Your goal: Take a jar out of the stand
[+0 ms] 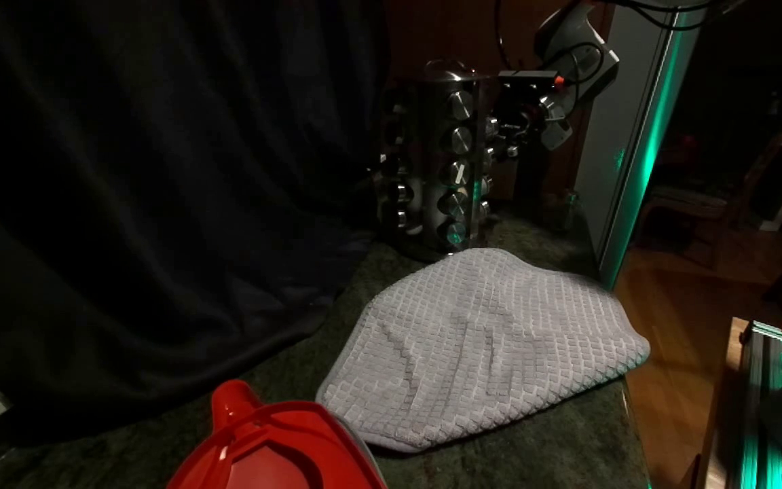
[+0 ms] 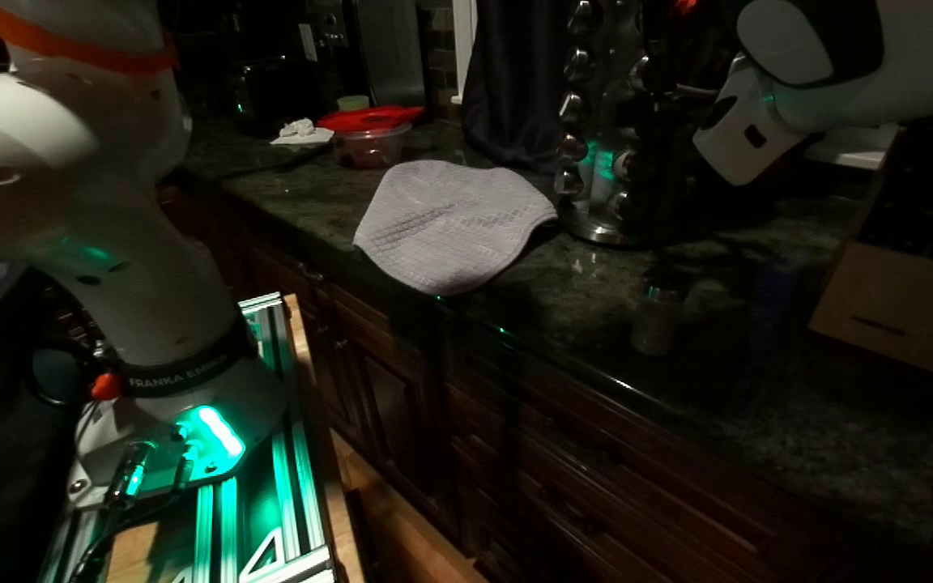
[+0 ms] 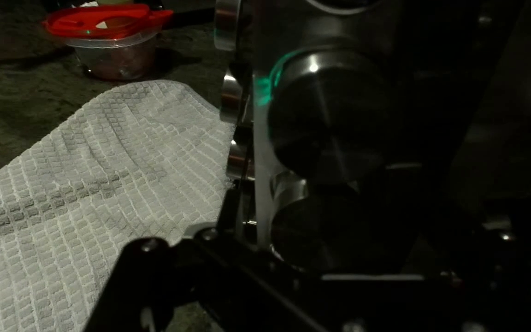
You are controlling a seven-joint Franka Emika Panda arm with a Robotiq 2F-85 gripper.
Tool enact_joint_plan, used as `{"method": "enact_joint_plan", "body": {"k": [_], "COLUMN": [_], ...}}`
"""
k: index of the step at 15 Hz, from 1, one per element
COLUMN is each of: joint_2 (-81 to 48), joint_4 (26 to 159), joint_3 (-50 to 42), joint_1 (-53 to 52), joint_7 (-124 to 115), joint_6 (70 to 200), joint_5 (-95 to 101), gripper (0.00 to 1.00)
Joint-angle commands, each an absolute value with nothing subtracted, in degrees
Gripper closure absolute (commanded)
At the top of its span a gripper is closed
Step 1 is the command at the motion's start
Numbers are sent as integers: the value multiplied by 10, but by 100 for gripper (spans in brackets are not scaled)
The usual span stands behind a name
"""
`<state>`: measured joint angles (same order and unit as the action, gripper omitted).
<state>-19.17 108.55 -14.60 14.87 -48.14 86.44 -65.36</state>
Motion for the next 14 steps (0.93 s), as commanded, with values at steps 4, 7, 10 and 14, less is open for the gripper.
{"method": "enact_joint_plan", "body": {"k": [4,7,10,14], "joint_2": [-195,-196,-195,-195], "joint_4": [1082,1081,1080,1074], "joint_3": [-148,-148,-149,-150], "joint_1": [143,143,144,145], "joint_7": [-485,-485,-485,-485], "joint_6": [878,879,878,876], "joint_5": [-652,-651,-650,-646], "gripper": [55,75,75,75]}}
